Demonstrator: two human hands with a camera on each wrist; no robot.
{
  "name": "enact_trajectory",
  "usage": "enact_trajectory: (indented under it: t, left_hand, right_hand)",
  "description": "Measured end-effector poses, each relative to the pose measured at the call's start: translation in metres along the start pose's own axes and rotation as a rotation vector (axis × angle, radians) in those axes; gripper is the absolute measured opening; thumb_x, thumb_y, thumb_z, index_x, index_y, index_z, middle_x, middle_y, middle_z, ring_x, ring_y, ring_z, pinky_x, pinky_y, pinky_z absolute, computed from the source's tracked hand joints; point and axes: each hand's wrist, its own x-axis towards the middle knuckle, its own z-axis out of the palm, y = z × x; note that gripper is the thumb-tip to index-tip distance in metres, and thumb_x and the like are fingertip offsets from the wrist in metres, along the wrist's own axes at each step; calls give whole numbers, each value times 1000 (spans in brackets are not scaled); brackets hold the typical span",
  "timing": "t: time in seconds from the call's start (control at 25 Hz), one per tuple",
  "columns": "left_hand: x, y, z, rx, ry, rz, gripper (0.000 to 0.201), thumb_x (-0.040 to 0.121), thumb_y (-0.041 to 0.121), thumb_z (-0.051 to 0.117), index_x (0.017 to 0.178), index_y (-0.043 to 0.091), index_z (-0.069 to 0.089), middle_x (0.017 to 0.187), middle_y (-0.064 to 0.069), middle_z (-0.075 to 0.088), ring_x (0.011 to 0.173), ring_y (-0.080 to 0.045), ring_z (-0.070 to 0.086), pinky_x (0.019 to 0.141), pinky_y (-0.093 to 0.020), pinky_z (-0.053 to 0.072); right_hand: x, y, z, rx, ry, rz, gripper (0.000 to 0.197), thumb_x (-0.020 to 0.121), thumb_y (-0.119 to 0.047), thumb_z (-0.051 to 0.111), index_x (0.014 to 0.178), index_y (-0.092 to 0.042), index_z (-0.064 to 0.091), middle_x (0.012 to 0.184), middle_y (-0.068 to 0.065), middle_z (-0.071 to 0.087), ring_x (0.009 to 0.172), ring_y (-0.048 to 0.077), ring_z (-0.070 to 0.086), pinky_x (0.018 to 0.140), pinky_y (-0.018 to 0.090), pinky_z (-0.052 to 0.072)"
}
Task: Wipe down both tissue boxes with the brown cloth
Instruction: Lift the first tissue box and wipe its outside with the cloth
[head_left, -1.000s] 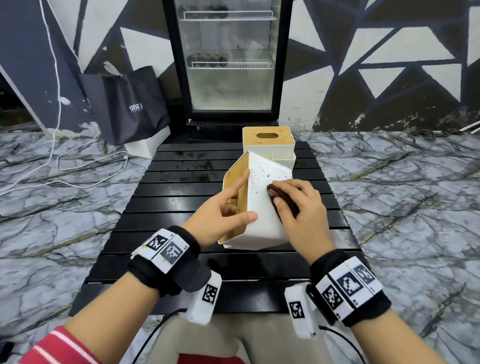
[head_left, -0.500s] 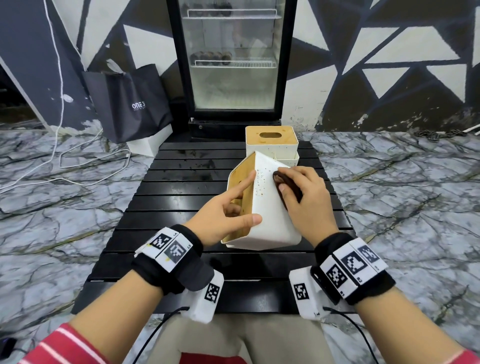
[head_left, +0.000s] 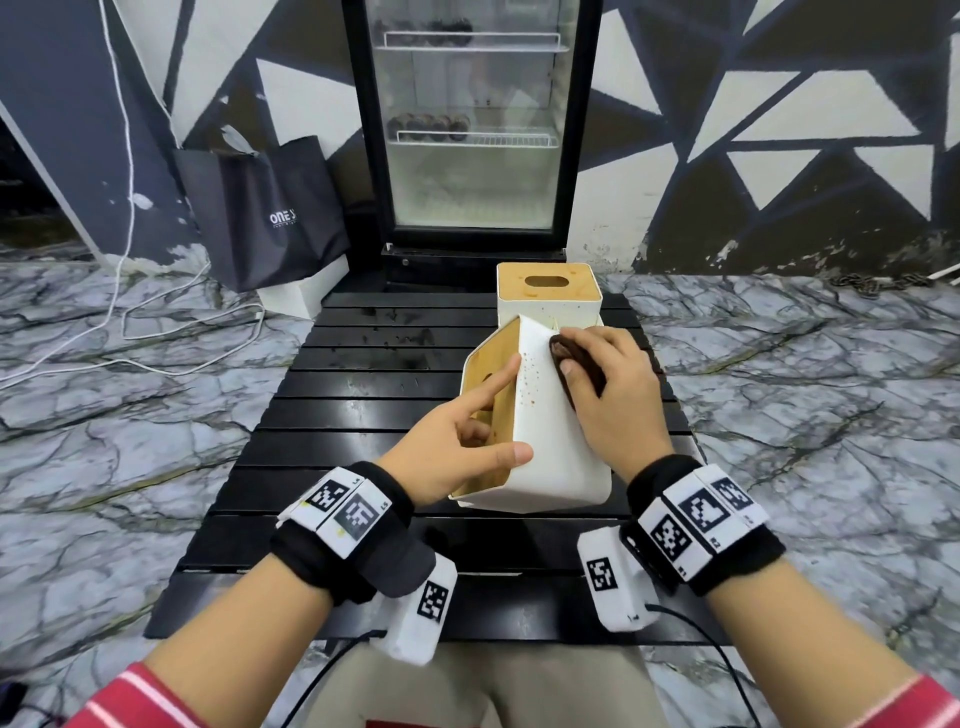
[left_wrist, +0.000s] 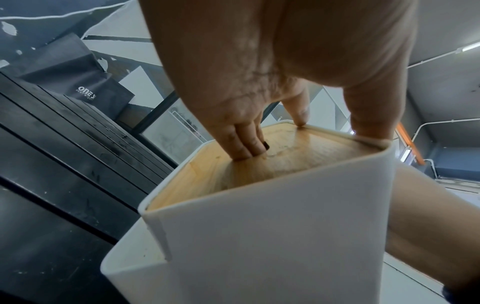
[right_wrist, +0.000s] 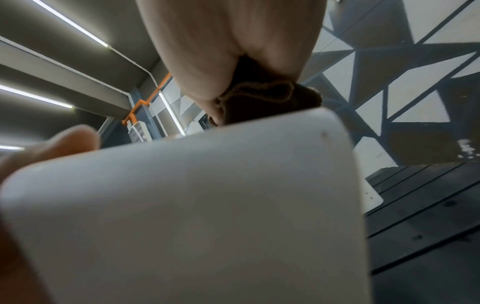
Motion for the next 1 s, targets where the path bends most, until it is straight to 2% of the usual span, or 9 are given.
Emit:
enact_trajectory:
  t: [0.16,0.28,0.4,0.48,0.56,0.64,0.8,0.92,1.0]
  left_hand:
    - [-1,-1,-1,-16,4,3,77,61,43,75,122,70,36,103,-10,55,86,-22,54,100,-54,42]
    - [0,0,1,-6,-12,9,79,61,43,75,125,68,35,107,-15,57,85,-22,54,99,-54,43]
    - [1,-1,1,-1,-19,18,81,61,43,75,127,66,34,107,-12,58,83,-22,53,98,-54,44]
    - [0,-2,0,-5,-18,24,82,61,43,76,128,66,33,108,-8,58,83,-23,51,98,-55,43]
    - [-1,-4,0,-17,-12,38,82,61,43,76,129,64,34,109,4,59,81,-23,49,96,-54,43]
    - [0,-5,1,-15,-2,47,83,61,43,76,130,62,33,103,3,58,79,-23,47,95,-54,43]
    - [3,-6,1,-22,20,44,83,59,46,76,127,65,34,100,-6,56,77,-21,48,95,-51,44]
    - [5,-7,1,-8,16,63,84,65,42,80,129,64,31,99,1,60,77,-15,51,92,-44,48]
    - [6,-7,1,-24,19,75,83,69,35,80,132,57,31,98,16,64,75,-7,53,86,-30,50]
  right_hand:
    - [-5,-5,-3,-6,-32,-34,29,87,-12,57,116,-17,61,114,1,56,104,22,46,89,22,29]
    - [9,-4,-4,9,-24,-4,28,87,-13,56,115,-16,61,114,3,56,106,28,49,94,32,37]
    - [16,-11,0,23,-18,-5,28,88,-13,55,115,-15,60,114,4,56,108,28,49,98,38,39]
    - [13,-16,3,38,-13,-24,28,87,-12,55,115,-14,61,114,3,56,109,27,48,97,31,36]
    - [5,-19,6,36,-10,-42,28,87,-11,56,114,-15,61,112,2,56,107,24,47,92,20,30]
    - [-4,-22,8,51,-7,-62,27,87,-11,55,113,-15,62,108,-1,55,104,23,47,88,14,27]
    - [-19,-26,7,65,-21,-75,31,84,-19,51,114,-16,61,106,-6,52,102,22,47,90,20,30]
    - [-30,-27,5,75,-27,-73,32,84,-20,50,114,-18,61,105,-12,49,101,20,46,87,14,31]
    - [-40,-27,4,75,-39,-89,32,84,-19,51,114,-20,61,105,-13,48,99,17,44,88,6,28]
